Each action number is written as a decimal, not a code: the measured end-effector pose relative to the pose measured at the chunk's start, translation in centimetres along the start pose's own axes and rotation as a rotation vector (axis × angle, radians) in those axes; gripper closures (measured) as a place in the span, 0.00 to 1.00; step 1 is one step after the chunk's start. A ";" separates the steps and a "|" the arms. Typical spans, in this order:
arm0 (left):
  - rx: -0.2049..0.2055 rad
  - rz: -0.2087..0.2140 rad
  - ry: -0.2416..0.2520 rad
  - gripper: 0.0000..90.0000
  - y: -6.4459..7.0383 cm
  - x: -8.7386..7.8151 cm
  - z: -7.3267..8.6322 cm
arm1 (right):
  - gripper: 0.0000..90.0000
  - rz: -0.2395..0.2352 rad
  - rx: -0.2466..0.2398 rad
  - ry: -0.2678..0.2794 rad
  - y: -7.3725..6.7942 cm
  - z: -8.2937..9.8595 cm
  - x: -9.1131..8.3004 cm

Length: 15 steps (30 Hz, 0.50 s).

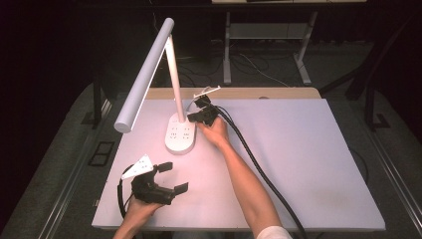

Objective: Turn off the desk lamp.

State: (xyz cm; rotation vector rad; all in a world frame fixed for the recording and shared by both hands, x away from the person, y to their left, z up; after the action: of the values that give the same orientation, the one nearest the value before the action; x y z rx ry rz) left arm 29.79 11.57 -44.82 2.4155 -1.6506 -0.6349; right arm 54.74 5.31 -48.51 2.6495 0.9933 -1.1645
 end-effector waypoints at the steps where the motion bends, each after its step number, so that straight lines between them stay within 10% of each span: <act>1: 0.000 0.000 0.000 0.00 0.0 0.0 0.0 | 1.00 0.002 0.003 -0.002 0.1 0.0 0.0; 15: 0.000 -0.003 0.001 0.00 0.0 0.0 0.0 | 1.00 0.000 0.008 0.005 -0.5 0.0 0.2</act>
State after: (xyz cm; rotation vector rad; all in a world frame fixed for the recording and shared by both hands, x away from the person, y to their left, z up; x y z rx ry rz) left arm 29.80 11.60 -44.80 2.4186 -1.6468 -0.6335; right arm 54.53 5.83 -48.62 2.6600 0.9916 -1.1645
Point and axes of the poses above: each handheld gripper's, and its own axes: x roughly forward along the jaws, z roughly out of its underside, y roughly to its right, the point moved 9 cm from there along x, roughly forward along the jaws, and after that the axes turned 12 degrees about z, right-handed, at the moved point
